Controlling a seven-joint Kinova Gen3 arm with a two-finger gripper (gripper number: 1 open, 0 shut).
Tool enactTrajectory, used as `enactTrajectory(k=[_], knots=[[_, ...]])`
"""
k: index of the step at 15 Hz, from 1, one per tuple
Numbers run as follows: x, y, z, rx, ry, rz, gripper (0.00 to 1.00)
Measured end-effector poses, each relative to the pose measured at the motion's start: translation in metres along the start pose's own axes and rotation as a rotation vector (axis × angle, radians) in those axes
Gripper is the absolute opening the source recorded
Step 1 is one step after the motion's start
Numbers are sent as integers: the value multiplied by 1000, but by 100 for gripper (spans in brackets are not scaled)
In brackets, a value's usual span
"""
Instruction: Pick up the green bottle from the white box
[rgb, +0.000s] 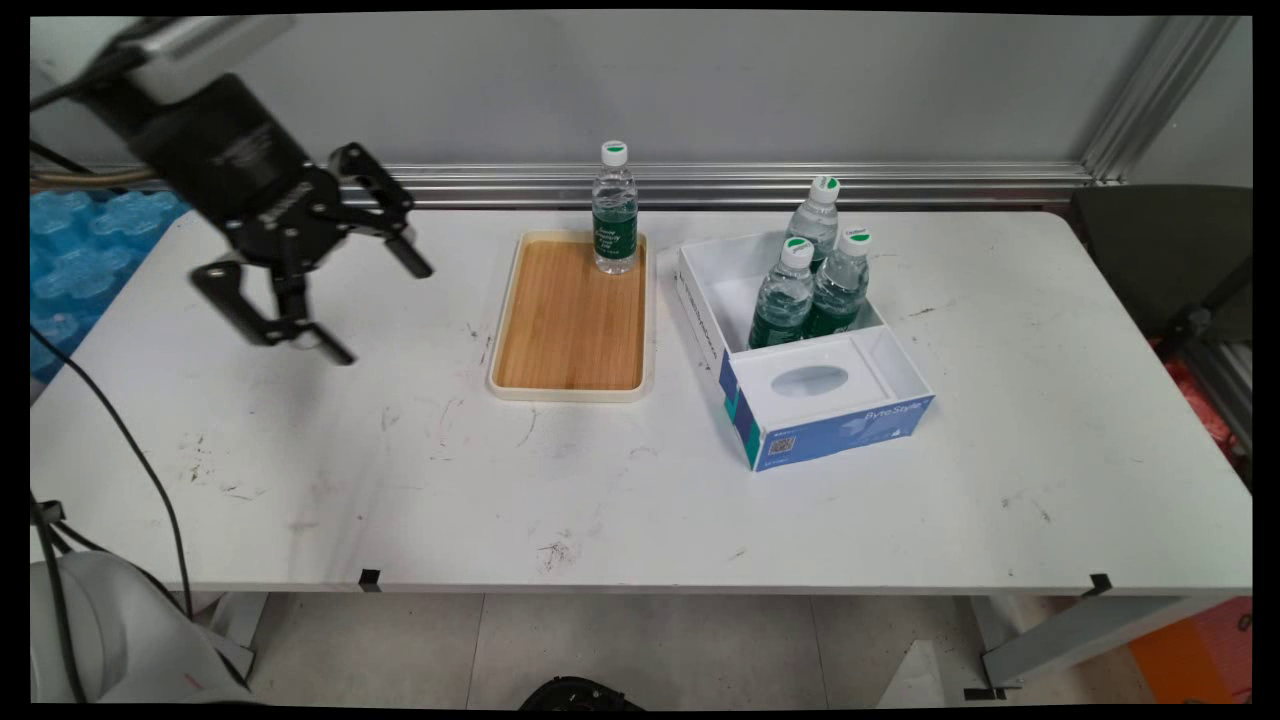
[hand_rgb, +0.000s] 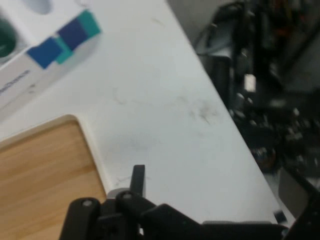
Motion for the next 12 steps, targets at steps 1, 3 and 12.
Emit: enactTrajectory(k=[1, 3, 12], knots=[[2, -2, 3, 14, 5, -32, 100], [8, -10, 14, 56, 18, -129, 100], [30, -41, 65, 198, 69, -446, 100]])
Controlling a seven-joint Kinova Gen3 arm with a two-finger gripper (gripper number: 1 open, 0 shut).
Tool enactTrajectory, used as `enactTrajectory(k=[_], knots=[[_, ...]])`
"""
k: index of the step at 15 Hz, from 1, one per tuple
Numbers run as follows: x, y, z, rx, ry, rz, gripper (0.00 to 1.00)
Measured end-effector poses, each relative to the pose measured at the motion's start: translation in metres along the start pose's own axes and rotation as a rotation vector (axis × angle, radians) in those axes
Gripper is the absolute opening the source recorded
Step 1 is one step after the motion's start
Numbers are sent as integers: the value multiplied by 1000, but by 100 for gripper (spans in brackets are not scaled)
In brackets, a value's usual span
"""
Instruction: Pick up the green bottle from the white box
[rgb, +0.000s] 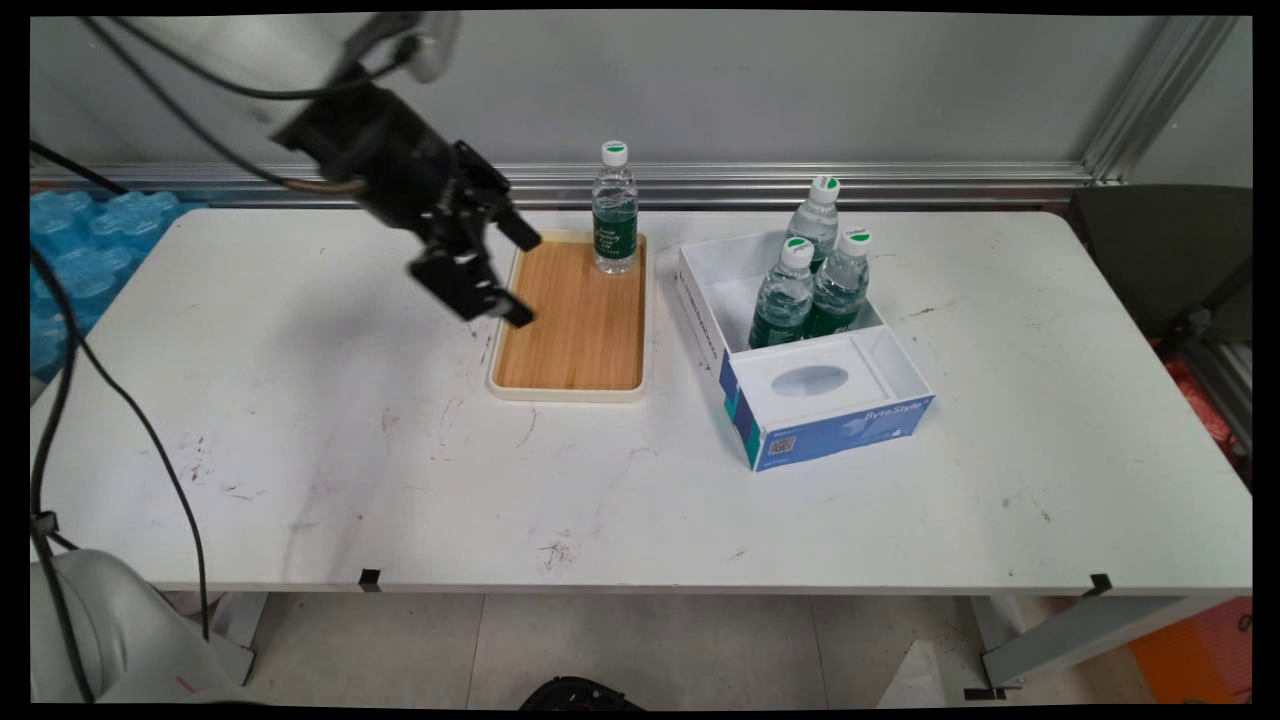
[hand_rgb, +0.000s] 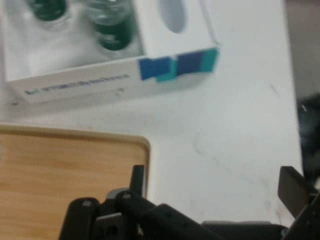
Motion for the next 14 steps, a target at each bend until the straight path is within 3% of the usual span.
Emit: enactTrajectory(k=[8, 14], knots=[[35, -22, 85, 127, 73, -244, 100], [59, -38, 145, 152, 92, -275, 100]])
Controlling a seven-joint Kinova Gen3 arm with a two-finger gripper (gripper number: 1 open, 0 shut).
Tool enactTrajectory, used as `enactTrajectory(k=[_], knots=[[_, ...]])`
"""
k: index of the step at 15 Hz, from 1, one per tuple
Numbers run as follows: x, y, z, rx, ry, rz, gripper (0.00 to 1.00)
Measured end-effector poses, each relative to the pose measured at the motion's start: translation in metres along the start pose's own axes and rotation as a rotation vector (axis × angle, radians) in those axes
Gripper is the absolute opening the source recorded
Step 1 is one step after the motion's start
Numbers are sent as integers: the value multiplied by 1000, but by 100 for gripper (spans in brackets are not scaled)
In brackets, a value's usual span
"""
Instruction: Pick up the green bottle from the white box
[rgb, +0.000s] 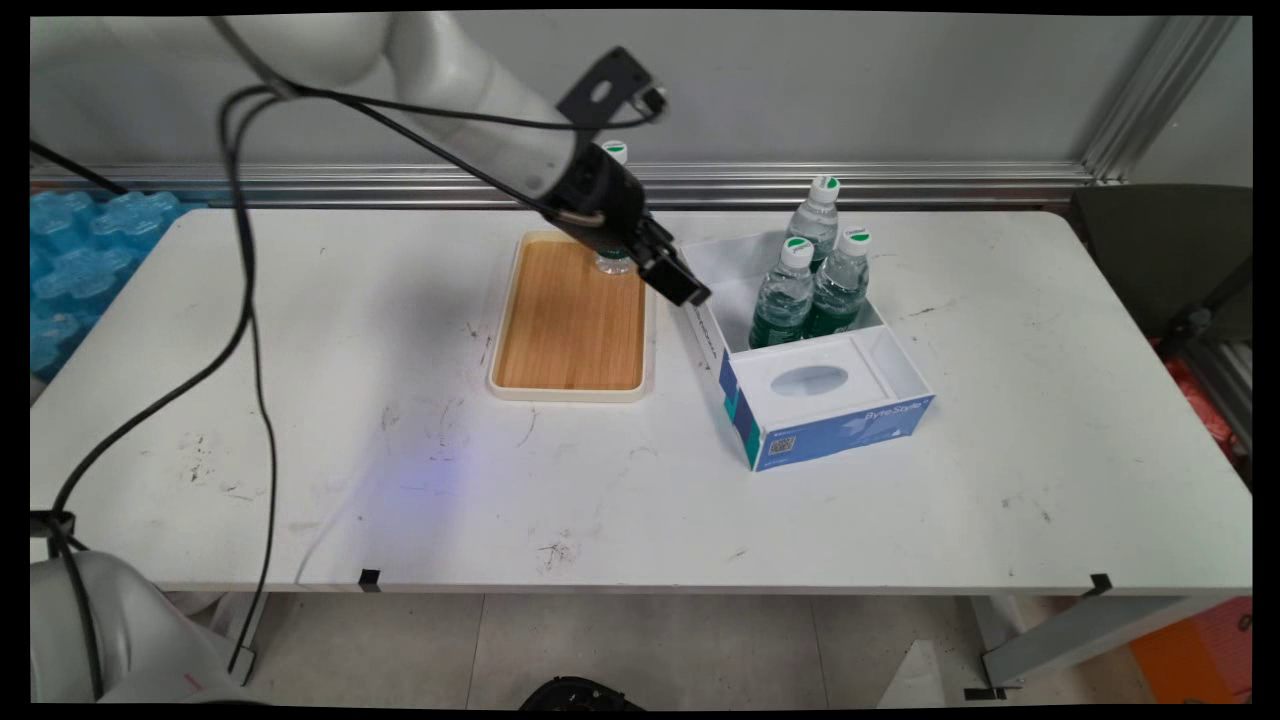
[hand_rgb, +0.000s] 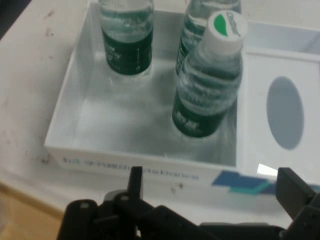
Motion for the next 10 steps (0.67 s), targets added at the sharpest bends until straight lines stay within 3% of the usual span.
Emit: enactTrajectory(k=[10], knots=[[27, 8, 76, -7, -5, 59, 100]])
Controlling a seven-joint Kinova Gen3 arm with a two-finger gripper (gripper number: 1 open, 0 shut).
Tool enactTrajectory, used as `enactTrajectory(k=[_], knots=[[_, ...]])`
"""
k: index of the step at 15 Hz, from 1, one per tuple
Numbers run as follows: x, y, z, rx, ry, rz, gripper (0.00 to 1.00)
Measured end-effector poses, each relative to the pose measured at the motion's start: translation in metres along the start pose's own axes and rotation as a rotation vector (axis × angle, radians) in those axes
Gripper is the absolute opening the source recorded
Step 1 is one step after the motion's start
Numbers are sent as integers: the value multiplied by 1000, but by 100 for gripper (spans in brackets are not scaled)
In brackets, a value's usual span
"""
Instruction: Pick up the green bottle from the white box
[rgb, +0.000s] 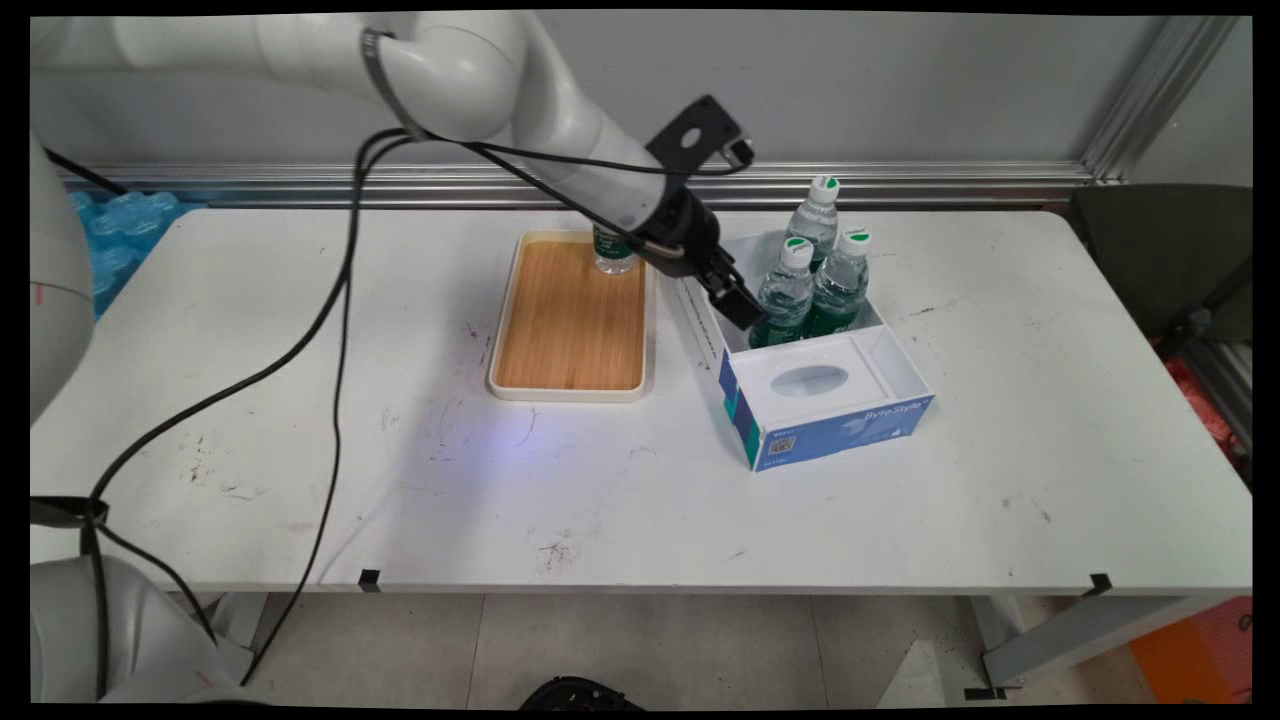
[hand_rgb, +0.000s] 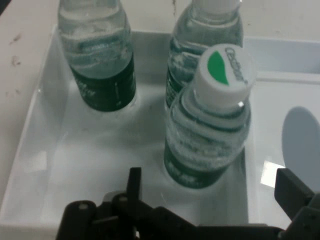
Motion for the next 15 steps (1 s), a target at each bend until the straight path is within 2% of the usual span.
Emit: enactTrajectory(k=[6, 14, 15], knots=[[15, 1, 28, 1, -7, 28, 100], [28, 3, 49, 2, -12, 50, 100], [29, 3, 50, 2, -12, 51, 0]])
